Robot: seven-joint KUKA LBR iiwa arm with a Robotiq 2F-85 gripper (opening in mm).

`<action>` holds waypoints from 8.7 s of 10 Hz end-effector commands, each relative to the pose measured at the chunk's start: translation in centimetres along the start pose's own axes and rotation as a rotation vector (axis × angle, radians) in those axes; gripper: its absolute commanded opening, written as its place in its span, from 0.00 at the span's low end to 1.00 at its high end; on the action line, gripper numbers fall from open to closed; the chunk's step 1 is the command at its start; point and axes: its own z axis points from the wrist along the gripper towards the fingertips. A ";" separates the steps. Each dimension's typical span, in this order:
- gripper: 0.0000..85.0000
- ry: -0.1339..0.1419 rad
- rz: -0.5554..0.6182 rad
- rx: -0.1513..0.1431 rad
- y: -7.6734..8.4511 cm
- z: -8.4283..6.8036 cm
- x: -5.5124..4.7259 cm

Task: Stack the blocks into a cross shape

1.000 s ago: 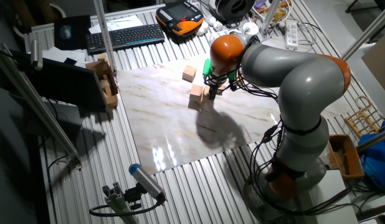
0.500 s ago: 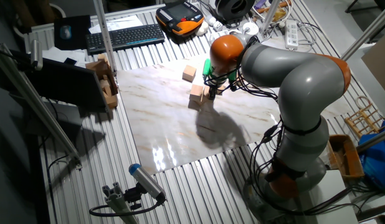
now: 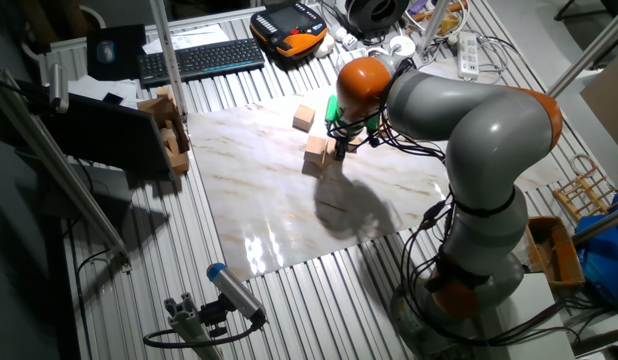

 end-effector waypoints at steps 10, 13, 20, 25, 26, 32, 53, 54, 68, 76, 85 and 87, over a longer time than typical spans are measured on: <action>0.00 0.007 -0.001 0.004 0.0 0.0 0.1; 0.00 0.006 0.004 0.005 0.0 0.0 0.1; 0.00 0.006 0.013 0.009 -0.1 0.0 0.2; 0.00 0.004 0.015 0.008 0.0 0.1 0.2; 0.00 0.004 0.015 0.008 0.0 0.1 0.2; 0.00 0.009 0.018 0.014 0.0 0.2 0.2; 0.00 0.030 -0.009 0.021 0.0 0.3 0.2; 0.00 0.032 -0.012 0.021 0.0 0.3 0.2; 0.80 0.030 -0.013 0.031 0.1 0.3 0.2; 1.00 0.023 -0.017 0.022 0.0 0.2 0.1; 0.60 0.022 -0.116 0.035 0.1 -0.1 -0.1; 0.20 0.026 -0.159 0.036 0.0 -0.5 -0.2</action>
